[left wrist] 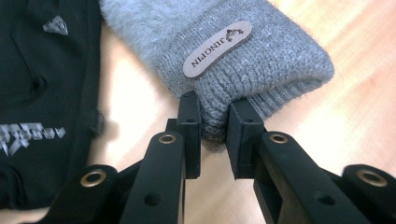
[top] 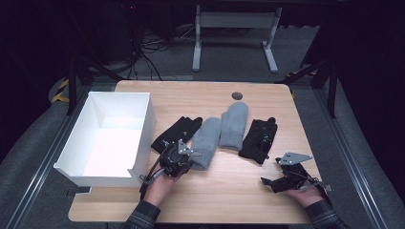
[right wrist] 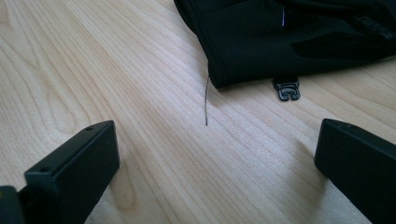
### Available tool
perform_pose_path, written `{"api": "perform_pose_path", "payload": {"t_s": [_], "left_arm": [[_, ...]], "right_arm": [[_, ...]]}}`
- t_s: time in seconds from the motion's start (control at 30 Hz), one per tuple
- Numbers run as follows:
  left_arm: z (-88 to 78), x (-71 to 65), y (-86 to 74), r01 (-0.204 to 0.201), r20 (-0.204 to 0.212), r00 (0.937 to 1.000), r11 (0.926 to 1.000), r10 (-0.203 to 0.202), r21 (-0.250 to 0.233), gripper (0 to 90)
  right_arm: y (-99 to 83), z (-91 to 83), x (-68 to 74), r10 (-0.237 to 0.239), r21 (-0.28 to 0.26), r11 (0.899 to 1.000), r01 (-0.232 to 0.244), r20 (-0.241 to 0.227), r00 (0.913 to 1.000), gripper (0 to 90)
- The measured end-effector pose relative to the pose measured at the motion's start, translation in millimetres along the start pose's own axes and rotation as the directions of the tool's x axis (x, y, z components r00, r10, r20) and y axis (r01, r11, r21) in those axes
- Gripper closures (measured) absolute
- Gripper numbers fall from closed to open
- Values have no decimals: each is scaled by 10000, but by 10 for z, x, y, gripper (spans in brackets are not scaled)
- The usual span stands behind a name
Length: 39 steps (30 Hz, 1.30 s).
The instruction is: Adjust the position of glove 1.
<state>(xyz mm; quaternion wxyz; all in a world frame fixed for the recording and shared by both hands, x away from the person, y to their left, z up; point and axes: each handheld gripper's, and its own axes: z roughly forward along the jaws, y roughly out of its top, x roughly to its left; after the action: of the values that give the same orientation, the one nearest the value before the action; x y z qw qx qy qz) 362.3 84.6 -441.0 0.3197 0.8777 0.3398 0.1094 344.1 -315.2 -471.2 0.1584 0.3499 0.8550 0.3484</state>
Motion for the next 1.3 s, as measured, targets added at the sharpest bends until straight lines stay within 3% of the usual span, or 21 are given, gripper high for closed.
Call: {"api": "perform_pose_path", "payload": {"t_s": [0.23, 0.37, 0.47, 0.6, 0.8, 0.97, 1.17, 1.3], "left_arm": [[-80, -83, -141, 84, 127, 9999, 9999, -85, 86, 748], [-166, -104, -174, 255, 357, 9991, 9995, -249, -166, 449], [-244, -114, -143, 270, 430, 9988, 9985, -250, -481, 385], [-266, -76, 16, 296, 306, 9992, 9958, -270, -864, 336], [-92, 24, 363, 248, 371, 9991, 9948, -212, -983, 304], [184, 137, 618, 307, 209, 9994, 9974, -294, -652, 313], [410, 211, 655, 384, 287, 9989, 9990, -377, -233, 384], [501, 249, 629, 378, 501, 9980, 9993, -378, 19, 525]], "right_arm": [[0, 0, 0, -2, 7, 10000, 2, 4, 10000, 0], [0, 0, 0, 2, -1, 10000, -2, 1, 10000, 1], [0, 0, 0, 4, 0, 10000, -4, 1, 10000, 1], [2, 2, -1, 14, -3, 10000, -14, 6, 10000, 1], [2, 2, -1, 16, -1, 10000, -16, 8, 10000, 1], [2, 2, -2, 16, -4, 10000, -16, 5, 10000, 1], [1, 1, -3, 5, -5, 10000, -5, -3, 10000, 1], [1, 1, -2, 8, -4, 10000, -8, -2, 10000, 1]]}}
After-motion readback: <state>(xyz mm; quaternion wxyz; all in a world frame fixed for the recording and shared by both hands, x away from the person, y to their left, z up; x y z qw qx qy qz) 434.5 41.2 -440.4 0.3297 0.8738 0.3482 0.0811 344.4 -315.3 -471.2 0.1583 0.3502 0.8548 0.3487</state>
